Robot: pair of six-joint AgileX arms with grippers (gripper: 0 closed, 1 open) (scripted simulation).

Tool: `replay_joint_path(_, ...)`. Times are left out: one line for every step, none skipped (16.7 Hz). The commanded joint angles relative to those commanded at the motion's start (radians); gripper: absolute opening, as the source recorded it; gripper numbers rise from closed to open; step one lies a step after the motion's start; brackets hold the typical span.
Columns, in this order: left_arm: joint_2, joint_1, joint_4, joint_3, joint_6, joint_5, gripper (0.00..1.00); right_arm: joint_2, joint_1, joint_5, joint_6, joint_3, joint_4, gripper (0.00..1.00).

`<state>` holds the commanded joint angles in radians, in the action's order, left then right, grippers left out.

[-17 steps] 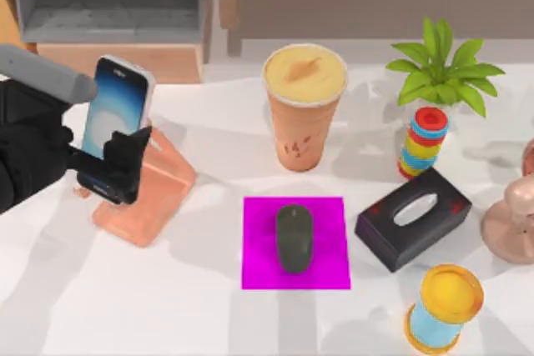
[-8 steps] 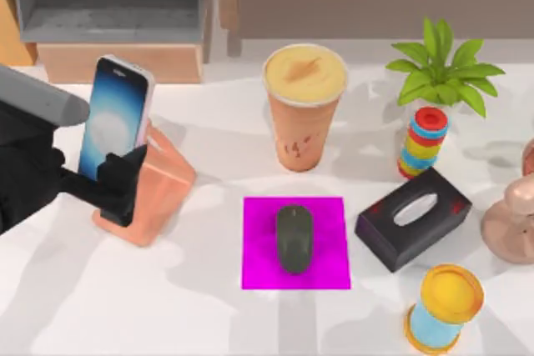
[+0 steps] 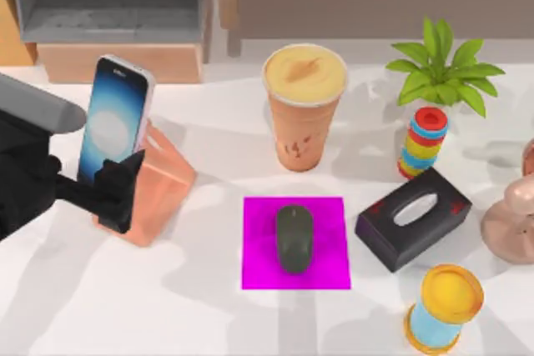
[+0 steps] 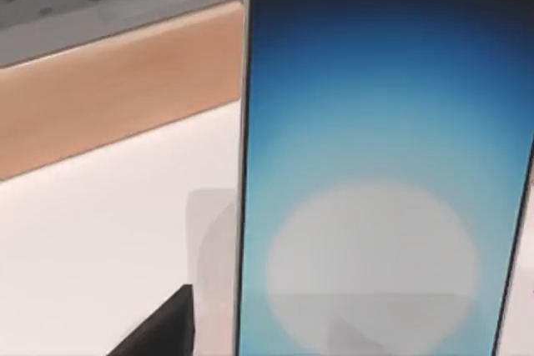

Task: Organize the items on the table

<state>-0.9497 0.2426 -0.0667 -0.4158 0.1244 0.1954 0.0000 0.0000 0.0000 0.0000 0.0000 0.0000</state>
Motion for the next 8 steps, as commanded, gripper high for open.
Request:
replay_joint_path(0.024, -0.007, 0.003, 0.012, -0.003, -0.006, 1.00, 0.000, 0.000, 0.000, 0.000, 0.000, 0.000, 1.00)
replay_joint_path(0.056, -0.016, 0.006, 0.028, -0.008, -0.014, 1.00, 0.000, 0.000, 0.000, 0.000, 0.000, 0.000, 1.00)
replay_joint_path(0.096, -0.027, 0.010, 0.046, -0.013, -0.023, 1.00, 0.000, 0.000, 0.000, 0.000, 0.000, 0.000, 1.00)
replay_joint_path(0.141, -0.039, 0.013, 0.066, -0.019, -0.033, 1.00, 0.000, 0.000, 0.000, 0.000, 0.000, 0.000, 1.00)
replay_joint_path(0.191, -0.052, 0.017, 0.089, -0.025, -0.044, 1.00, 0.000, 0.000, 0.000, 0.000, 0.000, 0.000, 1.00)
replay_joint_path(0.246, -0.066, 0.021, 0.113, -0.033, -0.054, 1.00, 0.000, 0.000, 0.000, 0.000, 0.000, 0.000, 1.00)
replay_joint_path(0.305, -0.081, 0.026, 0.140, -0.041, -0.065, 1.00, 0.000, 0.000, 0.000, 0.000, 0.000, 0.000, 1.00)
replay_joint_path(0.367, -0.096, 0.031, 0.168, -0.050, -0.077, 1.00, 0.000, 0.000, 0.000, 0.000, 0.000, 0.000, 1.00)
